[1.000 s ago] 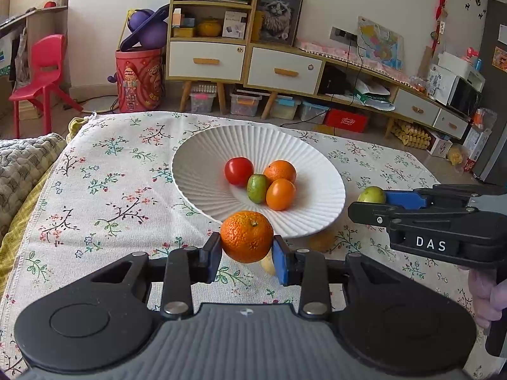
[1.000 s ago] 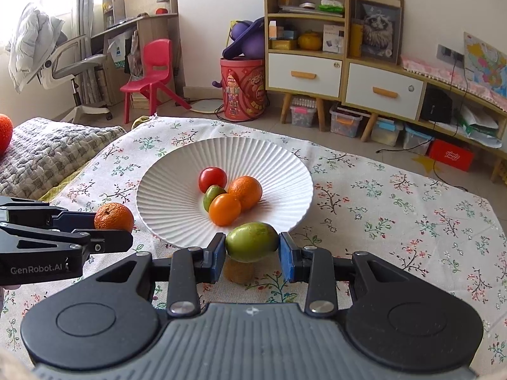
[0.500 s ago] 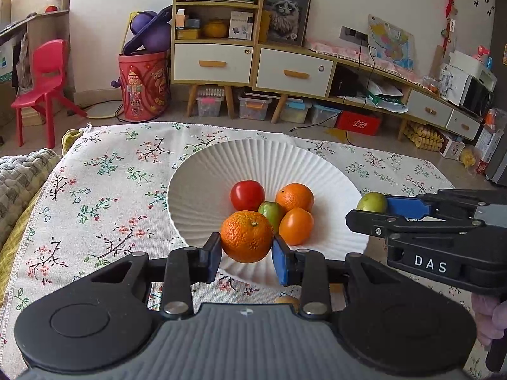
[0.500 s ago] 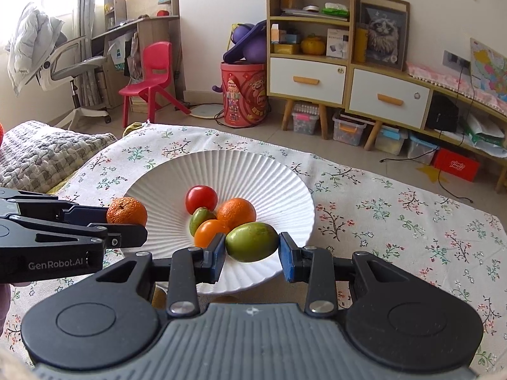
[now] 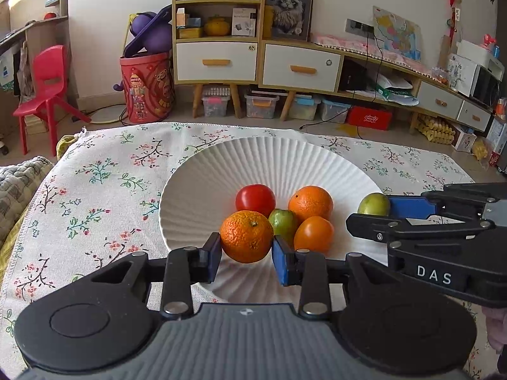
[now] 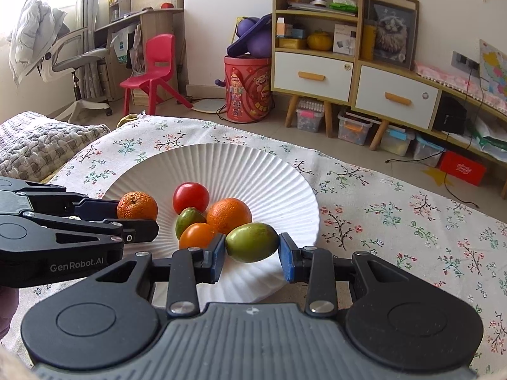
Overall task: Organize fruits
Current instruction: 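Carry the green tomato and mandarin into the white plate and open both grippers, then lift both open grippers away from the plate toward the remaining fruit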
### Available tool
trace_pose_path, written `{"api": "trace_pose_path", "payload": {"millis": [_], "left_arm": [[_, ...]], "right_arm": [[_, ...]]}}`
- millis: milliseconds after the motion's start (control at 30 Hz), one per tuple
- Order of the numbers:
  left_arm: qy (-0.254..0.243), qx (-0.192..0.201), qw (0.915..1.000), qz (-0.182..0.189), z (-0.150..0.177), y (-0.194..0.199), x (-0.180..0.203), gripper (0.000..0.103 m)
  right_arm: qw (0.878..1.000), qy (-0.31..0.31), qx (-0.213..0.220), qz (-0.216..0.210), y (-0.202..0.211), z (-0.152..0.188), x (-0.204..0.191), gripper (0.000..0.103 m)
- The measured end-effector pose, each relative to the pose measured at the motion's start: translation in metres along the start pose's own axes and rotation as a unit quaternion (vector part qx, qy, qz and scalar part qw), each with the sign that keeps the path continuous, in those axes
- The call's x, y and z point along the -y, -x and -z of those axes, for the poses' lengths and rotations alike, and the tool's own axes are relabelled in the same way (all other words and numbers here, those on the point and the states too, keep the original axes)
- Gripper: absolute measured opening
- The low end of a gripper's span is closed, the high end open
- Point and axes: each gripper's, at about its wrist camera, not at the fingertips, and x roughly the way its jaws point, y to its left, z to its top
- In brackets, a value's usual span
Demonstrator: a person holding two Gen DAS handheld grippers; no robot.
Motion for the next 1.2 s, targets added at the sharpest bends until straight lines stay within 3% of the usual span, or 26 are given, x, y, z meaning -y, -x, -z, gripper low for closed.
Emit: {"api": "trace_pose_path", "payload": {"millis": [433, 500, 667, 1033, 1200], "left_arm": [[-0.003, 0.000, 1.0000, -0.001, -0.001, -0.004, 0.003, 0.022], [-0.004, 0.003, 1.0000, -0.002, -0.001, -0.002, 0.003, 0.025], [-0.010, 0.011, 0.9999, -0.003, -0.001, 0.003, 0.004, 0.038], [-0.002, 0.017, 0.9999, -0.002, 0.001, 0.022, 0.000, 0.053], [0.007, 0.022, 0.9997, -0.007, 0.004, 0.035, -0.005, 0.064]], "right_arm": [[1.000, 0.002, -0.004, 0.001, -0.003, 0.002, 0.001, 0.035], [1.000, -0.003, 0.000, -0.001, 0.000, 0.001, 0.002, 0.046], [1.000, -0.005, 0.003, -0.004, 0.006, 0.002, 0.002, 0.055], [1.000, -0.017, 0.005, 0.000, 0.021, 0.004, 0.005, 0.062], [1.000, -0.018, 0.005, 0.001, 0.028, 0.007, 0.005, 0.066]]}}
